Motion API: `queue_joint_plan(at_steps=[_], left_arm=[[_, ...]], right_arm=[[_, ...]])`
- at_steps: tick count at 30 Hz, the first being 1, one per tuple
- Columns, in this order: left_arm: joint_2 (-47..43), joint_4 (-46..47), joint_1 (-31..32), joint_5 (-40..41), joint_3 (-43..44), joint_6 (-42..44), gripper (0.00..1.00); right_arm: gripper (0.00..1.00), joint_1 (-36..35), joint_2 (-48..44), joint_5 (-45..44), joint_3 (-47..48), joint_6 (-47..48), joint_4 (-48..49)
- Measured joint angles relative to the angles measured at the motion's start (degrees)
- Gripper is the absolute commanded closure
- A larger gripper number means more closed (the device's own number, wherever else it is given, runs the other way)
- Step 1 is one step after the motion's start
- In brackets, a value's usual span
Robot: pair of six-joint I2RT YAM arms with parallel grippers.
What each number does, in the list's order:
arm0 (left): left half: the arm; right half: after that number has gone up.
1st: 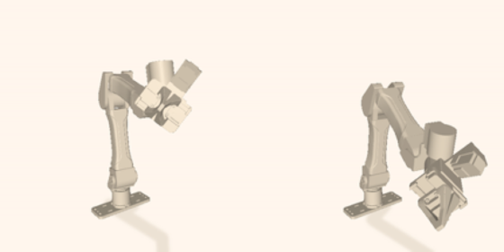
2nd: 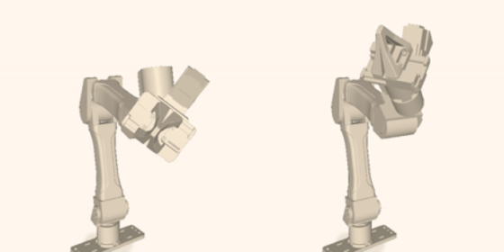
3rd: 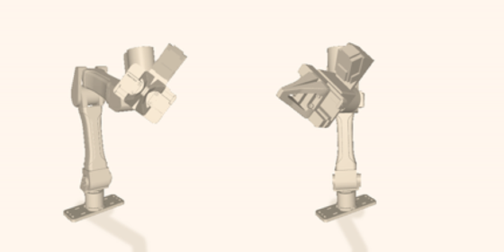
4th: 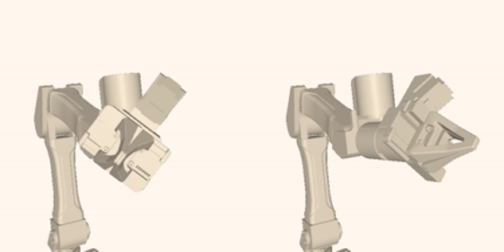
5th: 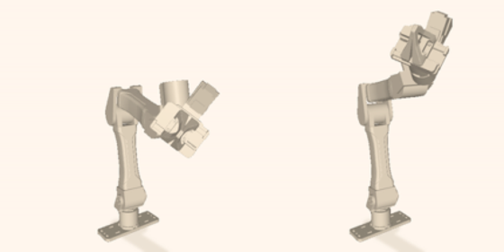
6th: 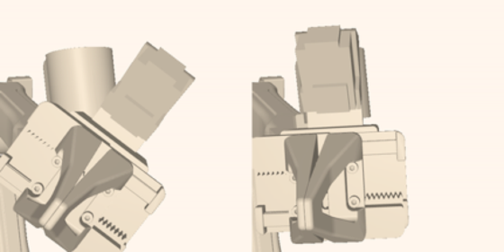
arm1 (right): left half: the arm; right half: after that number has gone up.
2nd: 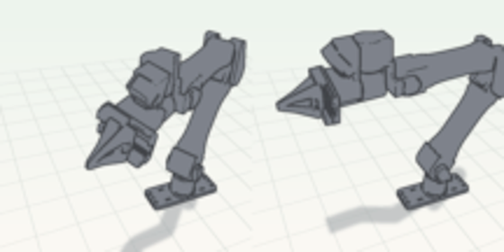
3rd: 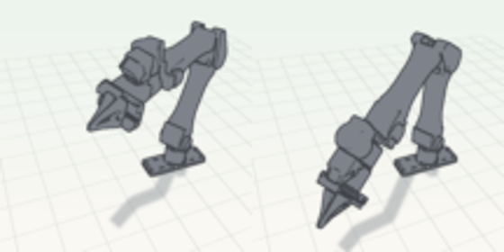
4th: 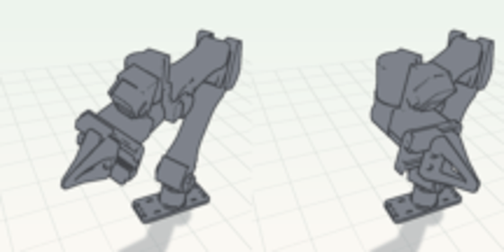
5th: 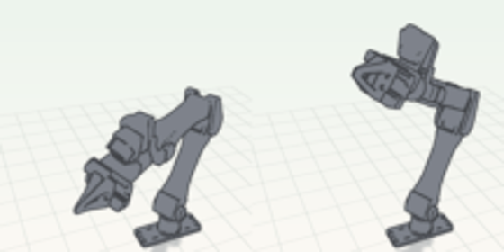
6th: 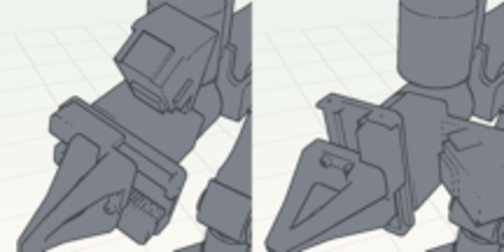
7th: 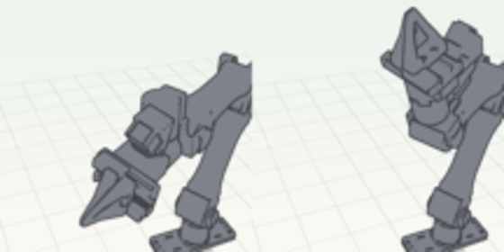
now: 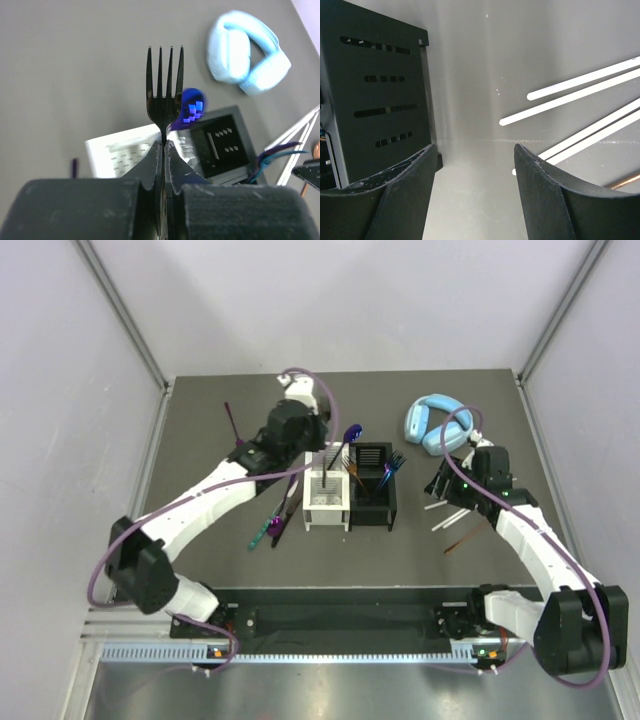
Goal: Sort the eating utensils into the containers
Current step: Pick up the fork at the center of the board, then place the fork in the container.
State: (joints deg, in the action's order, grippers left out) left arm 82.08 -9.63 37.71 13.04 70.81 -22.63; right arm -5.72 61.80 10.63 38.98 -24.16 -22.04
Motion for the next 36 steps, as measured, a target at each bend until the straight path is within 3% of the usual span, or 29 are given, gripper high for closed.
queue_joint_plan(at_steps=[6,22,36], left_arm=[[8.5,2.4,6.3,0.1,5.0,2.2,1.0],[10.1,8.0,12.7,2.8,9.5,4.4,1.0],[11.7,19.1,14.4,3.1,-2.3,4.8,1.0]], right_arm=[[0.36,0.0,-0.6,-0.4,0.0,0.0,-0.3],[0.36,0.0,-0.6,-0.5,0.0,0.1,-0.3],[0.36,0.0,-0.6,-0.7,0.0,0.1,-0.3]])
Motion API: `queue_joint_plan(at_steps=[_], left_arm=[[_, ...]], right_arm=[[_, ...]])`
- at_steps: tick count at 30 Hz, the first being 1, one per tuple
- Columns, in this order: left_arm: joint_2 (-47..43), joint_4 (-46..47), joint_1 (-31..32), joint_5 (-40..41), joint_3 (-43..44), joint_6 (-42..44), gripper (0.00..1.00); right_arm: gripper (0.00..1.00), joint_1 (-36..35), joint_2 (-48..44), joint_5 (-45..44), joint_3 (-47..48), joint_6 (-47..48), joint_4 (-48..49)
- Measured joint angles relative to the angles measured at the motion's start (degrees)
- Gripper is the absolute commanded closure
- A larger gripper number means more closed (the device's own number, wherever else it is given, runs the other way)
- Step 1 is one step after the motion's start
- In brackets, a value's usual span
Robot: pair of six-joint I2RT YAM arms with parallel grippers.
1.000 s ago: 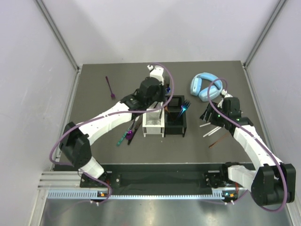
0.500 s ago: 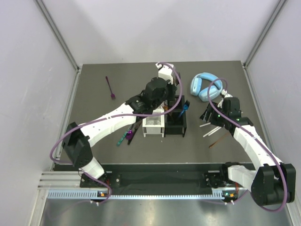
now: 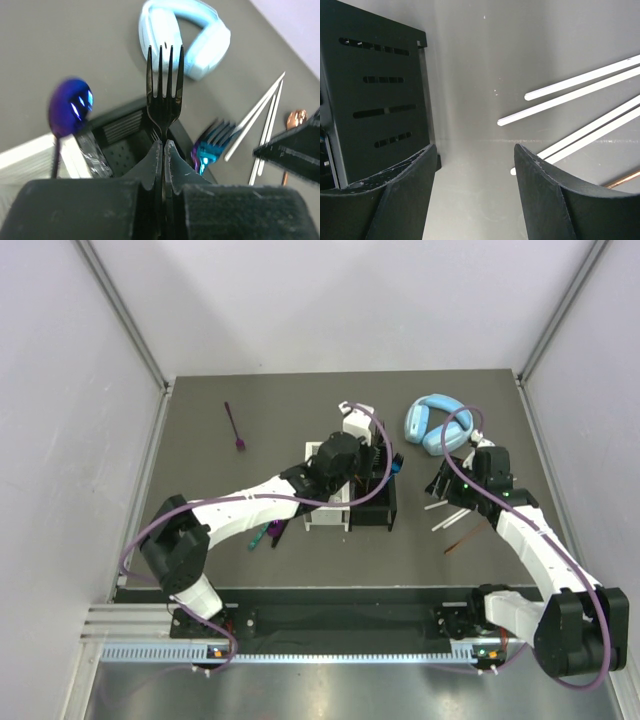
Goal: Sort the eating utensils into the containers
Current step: Place the fork in the container.
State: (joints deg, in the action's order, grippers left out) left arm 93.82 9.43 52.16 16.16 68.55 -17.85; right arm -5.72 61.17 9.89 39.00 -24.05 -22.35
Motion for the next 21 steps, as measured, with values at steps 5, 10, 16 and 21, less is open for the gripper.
queue_joint_plan(at_steps=[5,10,16,21], left_arm=[[0.3,1.8,2.0,0.2,-3.3,0.0,1.0],[0.3,3.7,3.8,0.4,-4.2,0.0,1.0],[0.3,5.6,4.7,1.3,-5.2,0.0,1.0],[0.3,7.0,4.7,1.6,-6.0,0.1,1.0]], right_arm=[[0.36,0.0,0.0,-0.2,0.0,0.0,0.0],[0.36,0.0,0.0,-0.2,0.0,0.0,0.0],[0.36,0.0,0.0,-0.2,0.0,0.0,0.0],[0.36,0.0,0.0,-0.2,0.0,0.0,0.0]])
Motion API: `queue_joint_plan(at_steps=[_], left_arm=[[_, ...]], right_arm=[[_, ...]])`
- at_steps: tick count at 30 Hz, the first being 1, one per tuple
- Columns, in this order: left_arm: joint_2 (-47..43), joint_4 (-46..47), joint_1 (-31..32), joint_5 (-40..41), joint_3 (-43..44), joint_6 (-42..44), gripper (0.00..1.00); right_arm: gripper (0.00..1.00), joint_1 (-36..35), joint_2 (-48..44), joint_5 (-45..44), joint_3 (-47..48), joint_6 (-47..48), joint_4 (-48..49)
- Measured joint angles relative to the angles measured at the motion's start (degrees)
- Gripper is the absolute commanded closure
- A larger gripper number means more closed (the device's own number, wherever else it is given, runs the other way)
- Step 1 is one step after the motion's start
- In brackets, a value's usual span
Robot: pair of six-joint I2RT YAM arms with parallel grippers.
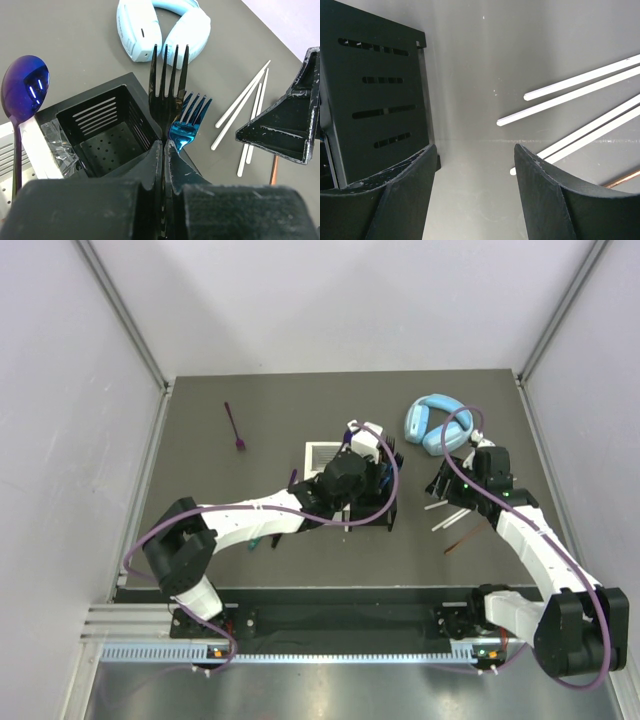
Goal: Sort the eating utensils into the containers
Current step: Place the fork in the container.
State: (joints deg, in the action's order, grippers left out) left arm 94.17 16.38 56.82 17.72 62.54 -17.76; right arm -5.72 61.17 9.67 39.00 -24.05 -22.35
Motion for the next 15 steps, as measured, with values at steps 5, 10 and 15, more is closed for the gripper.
queue_joint_plan(at_steps=[5,10,15], left_arm=[[0.9,-0.3,0.0,-0.2,0.0,0.8,1.0],[4.4,-1.0,0.2,-0.7,0.7,1.7,0.82],[4.3,-1.0,0.1,-0.4,0.7,1.1,0.6]], right_arm=[[0.36,0.0,0.0,0.0,0.0,0.0,0.0],[0.36,0.0,0.0,-0.2,0.0,0.0,0.0],[0.36,0.0,0.0,-0.2,0.0,0.0,0.0]])
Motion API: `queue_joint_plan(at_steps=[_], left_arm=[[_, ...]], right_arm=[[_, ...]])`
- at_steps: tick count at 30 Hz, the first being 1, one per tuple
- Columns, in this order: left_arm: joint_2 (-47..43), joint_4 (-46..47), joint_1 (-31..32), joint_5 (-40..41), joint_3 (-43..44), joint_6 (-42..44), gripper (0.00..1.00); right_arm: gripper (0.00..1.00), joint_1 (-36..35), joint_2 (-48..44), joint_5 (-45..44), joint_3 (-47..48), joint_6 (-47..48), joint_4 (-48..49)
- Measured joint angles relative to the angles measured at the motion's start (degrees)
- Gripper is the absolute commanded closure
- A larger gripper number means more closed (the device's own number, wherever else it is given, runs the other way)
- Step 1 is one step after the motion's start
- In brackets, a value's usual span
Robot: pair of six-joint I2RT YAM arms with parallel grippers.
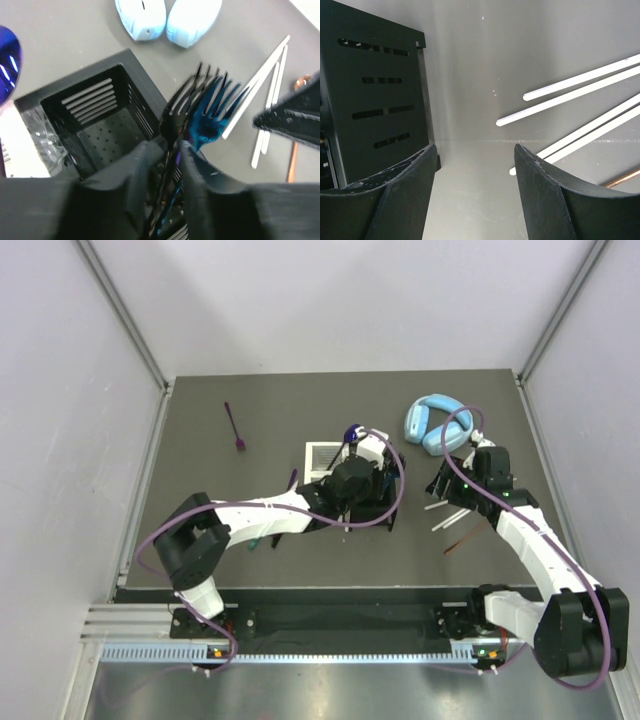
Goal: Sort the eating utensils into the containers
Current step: Place the fork in the container.
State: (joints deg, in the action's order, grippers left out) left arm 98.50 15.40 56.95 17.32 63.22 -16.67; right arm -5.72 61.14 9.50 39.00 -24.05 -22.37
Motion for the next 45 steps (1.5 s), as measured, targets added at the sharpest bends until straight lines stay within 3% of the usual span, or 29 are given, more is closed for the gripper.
queue_joint_plan(at_steps=[5,14,17,18,19,24,28,33,45], left_arm=[[-2.4,-0.5,0.2,1.4,-2.2,-0.8,0.51],[-10.4,-3.2,0.2,5.8,-2.7,-1.4,0.46],[-10.9,-7.6,0.5,10.4,1.4,-4.6,0.44],[-10.8,-9.2,0.7,11.9,2.7,-5.9,0.39],[-10.8,-10.5,1.2,13.8,3.6,-7.1,0.35],[-10.1,-13.5,8.1,23.5,4.1,-10.1,0.3],[-10.4,-16.5,10.7,29.6,2.9,-11.3,0.3],[-18.4,-20.8,6.3,33.8,-2.7,-12.3,0.3],[-39.8,-27.9,-8.3,36.1,-12.4,-14.5,0.3]], right_arm=[[0.36,0.0,0.0,0.0,0.0,0.0,0.0],[0.29,0.1,-6.5,-0.7,0.0,0.0,0.0],[0.1,0.0,-11.8,-0.2,0.0,-0.3,0.1],[0.02,-0.3,-14.4,0.1,0.0,-0.7,0.5],[0.0,-0.9,-16.7,0.1,-0.1,-1.4,0.8],[0.0,-8.6,-27.1,-0.4,-1.2,-3.9,7.1],[0.0,-11.5,-24.4,-2.3,1.0,-3.5,7.4],[0.0,-11.5,-18.4,-6.3,3.0,-2.6,4.7],[0.0,-11.5,-18.9,-11.0,3.1,-1.0,3.8]])
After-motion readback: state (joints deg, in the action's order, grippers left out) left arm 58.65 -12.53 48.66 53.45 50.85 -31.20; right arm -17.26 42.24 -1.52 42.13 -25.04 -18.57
